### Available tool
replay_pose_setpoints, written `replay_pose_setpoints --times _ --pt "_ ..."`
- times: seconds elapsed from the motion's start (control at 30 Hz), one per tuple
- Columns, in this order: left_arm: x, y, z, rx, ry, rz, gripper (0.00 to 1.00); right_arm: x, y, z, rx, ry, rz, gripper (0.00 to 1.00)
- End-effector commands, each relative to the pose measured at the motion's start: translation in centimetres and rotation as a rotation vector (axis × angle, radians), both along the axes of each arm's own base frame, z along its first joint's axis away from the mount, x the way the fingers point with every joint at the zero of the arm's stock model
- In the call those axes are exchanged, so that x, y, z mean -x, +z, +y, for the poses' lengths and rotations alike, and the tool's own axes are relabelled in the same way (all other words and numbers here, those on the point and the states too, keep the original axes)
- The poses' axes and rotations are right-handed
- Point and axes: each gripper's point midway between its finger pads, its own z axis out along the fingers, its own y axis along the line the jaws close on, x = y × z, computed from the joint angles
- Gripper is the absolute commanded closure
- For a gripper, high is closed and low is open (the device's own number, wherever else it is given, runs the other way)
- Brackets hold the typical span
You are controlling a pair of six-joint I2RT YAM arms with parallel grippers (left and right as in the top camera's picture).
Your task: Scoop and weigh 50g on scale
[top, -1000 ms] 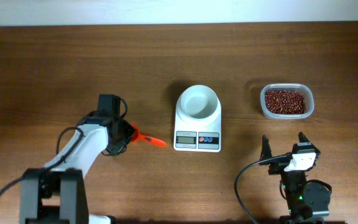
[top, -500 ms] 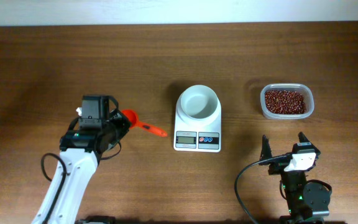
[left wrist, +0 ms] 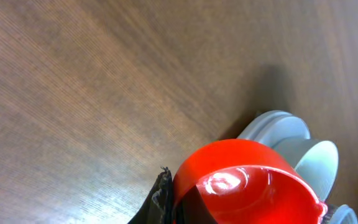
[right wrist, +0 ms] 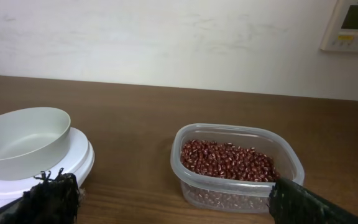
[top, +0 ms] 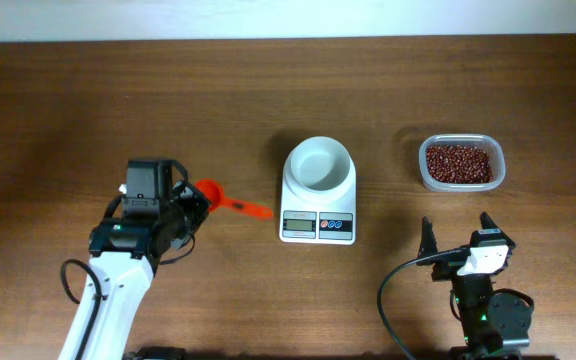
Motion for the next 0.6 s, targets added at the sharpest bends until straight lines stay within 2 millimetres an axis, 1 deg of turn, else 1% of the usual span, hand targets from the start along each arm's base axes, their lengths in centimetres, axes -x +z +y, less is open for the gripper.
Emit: replay_pose_setpoints --times 0.0,0.03,0.07,0.13,0.2,0.3,0.47,0.57 --pt "0.3 0.6 -0.2 0.014 0.001 0.006 1.0 0.4 0.1 2.6 -0.098 0.146 0.002 0.01" --pt "0.7 0.4 -0.2 0.013 0.001 0.021 1.0 0.9 0.4 4.5 -0.249 0.246 0.027 0.01" --pt "0.8 0.4 -0.2 0.013 0.001 0.027 1.0 1.2 0.5 5.4 -0.356 0.293 0.055 0.01" --pt "1.3 0.1 -0.2 0.012 0.002 0.052 1.0 2.1 0.6 7.2 -0.665 0.383 0.169 0.01" --pt "2.2 -0.4 -0.1 0.017 0.016 0.096 1.0 3.2 0.6 9.0 -0.897 0.464 0.295 0.01" --pt "3.3 -0.8 -0.1 0.046 0.081 0.157 1.0 3.6 0.6 9.5 -0.928 0.494 0.326 0.01" --pt "3.3 -0.9 -0.1 0.045 0.08 0.16 1.0 3.3 1.3 9.1 -0.922 0.484 0.286 0.01" --pt "4.0 -1.1 -0.6 0.031 0.039 0.18 1.0 4.2 1.3 10.1 -0.892 0.557 0.311 0.01"
